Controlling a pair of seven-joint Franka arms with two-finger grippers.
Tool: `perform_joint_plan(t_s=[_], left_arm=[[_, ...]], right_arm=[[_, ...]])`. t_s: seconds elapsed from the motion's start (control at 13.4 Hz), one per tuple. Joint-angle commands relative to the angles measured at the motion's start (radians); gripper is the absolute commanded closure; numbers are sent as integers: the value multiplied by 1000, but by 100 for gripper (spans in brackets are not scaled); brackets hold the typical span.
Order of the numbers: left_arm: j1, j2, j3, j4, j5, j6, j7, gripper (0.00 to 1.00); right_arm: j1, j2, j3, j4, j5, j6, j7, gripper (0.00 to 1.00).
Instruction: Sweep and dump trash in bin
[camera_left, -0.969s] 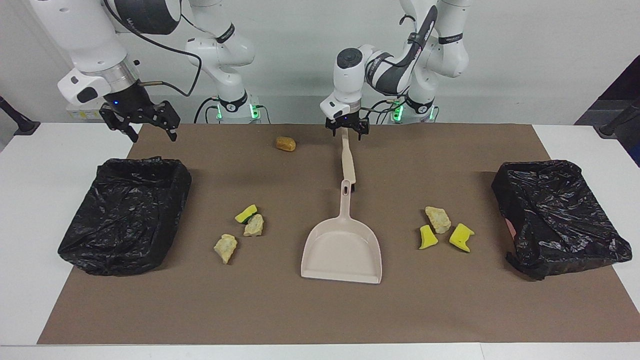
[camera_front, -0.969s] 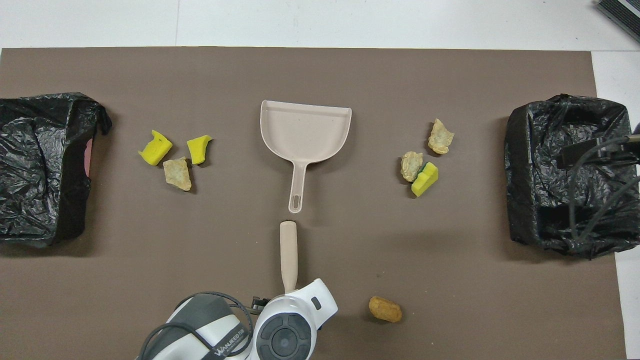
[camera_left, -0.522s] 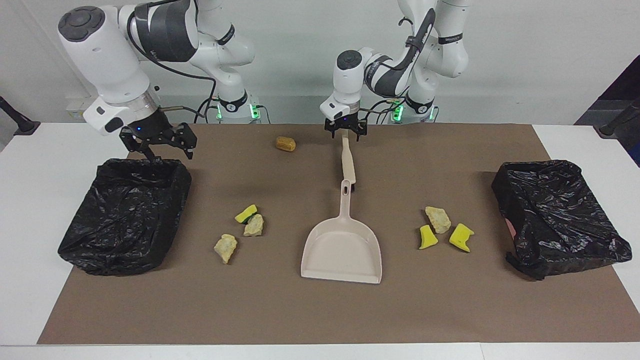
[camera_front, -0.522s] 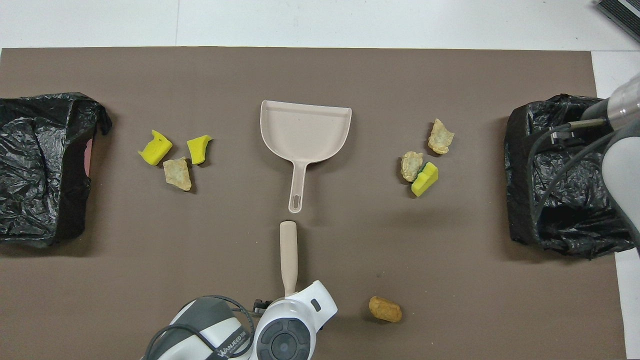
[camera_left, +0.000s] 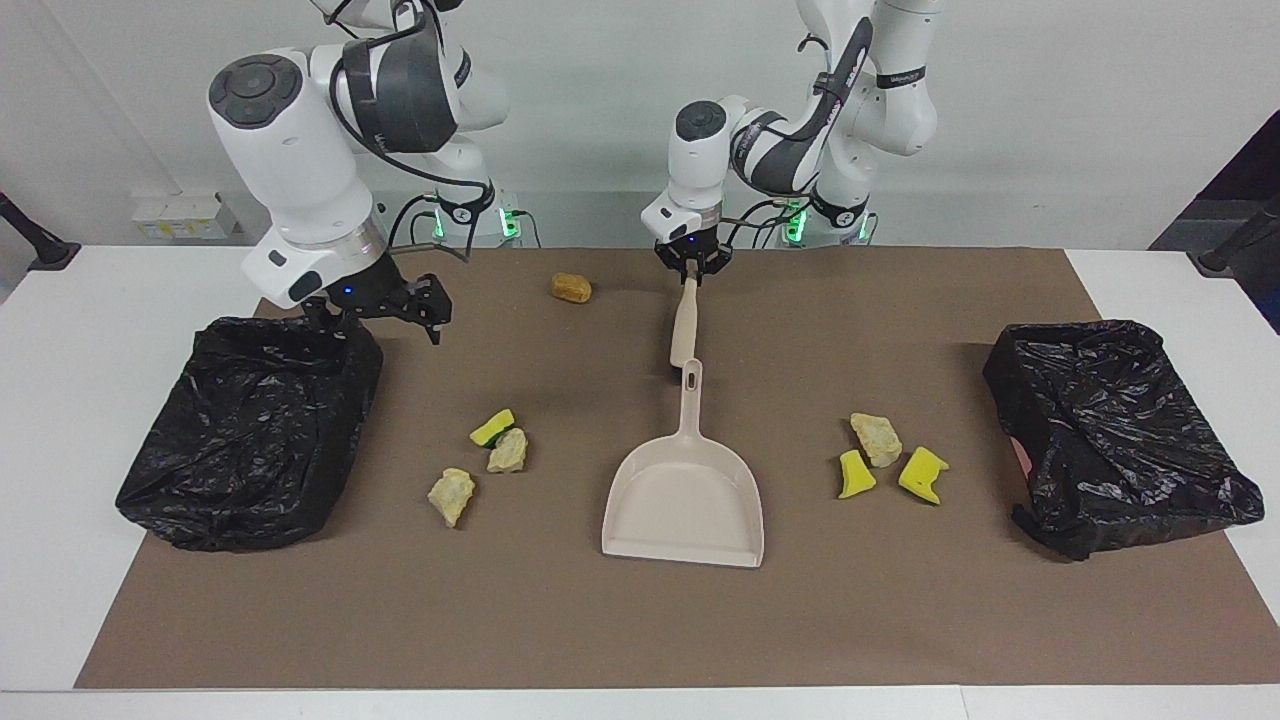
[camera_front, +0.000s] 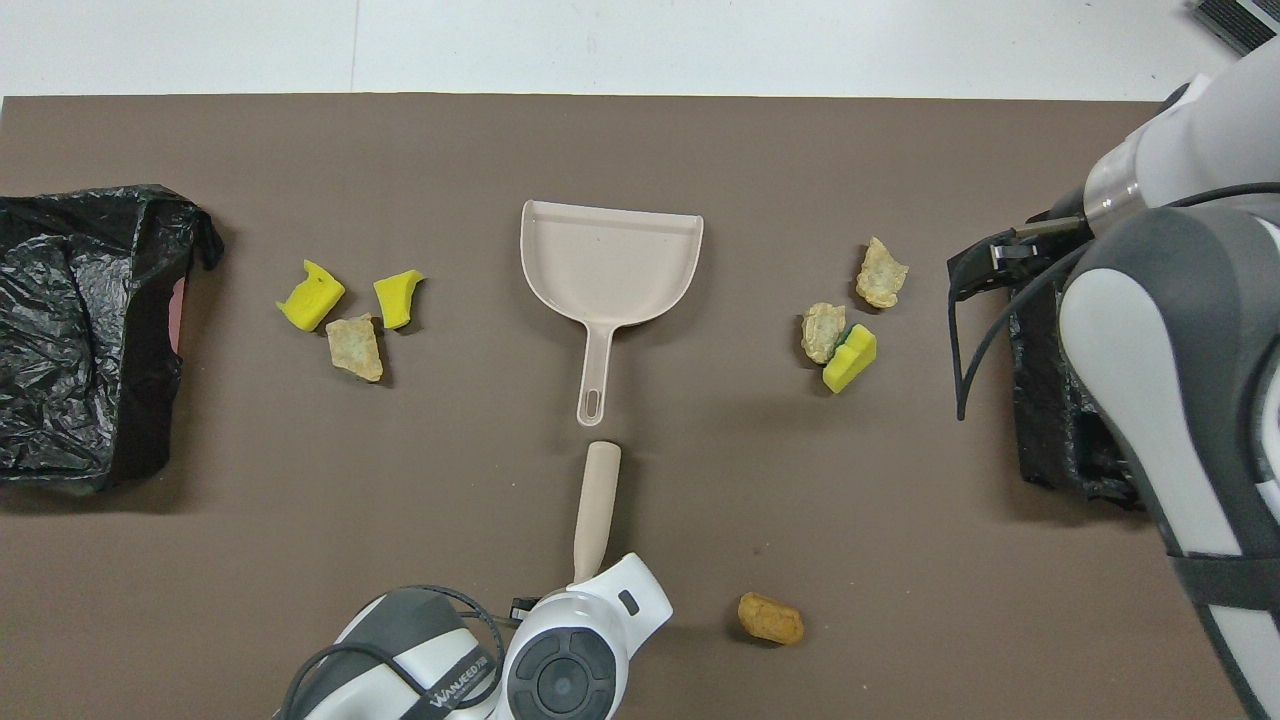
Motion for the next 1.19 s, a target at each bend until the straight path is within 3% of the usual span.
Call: perform_joint_plan(t_s=[0.0, 0.22, 0.67, 0.89, 1.12], left_arm=[[36, -20, 7, 15, -8, -37, 12, 100], [114, -52, 12, 41, -6, -171, 76, 100], [426, -198, 14, 101, -2, -359, 275, 100], [610, -146, 14, 174, 6, -363, 377, 100], [780, -23, 14, 321, 7, -351, 480, 100]], right_arm=[[49, 40, 6, 20, -5, 49, 109, 0], [103, 83, 9, 17, 41, 150, 206, 0], [250, 185, 6, 8, 33, 352, 411, 0], [316, 248, 2, 16, 27, 423, 523, 0], [399, 342, -7, 59, 0, 449, 614, 0]])
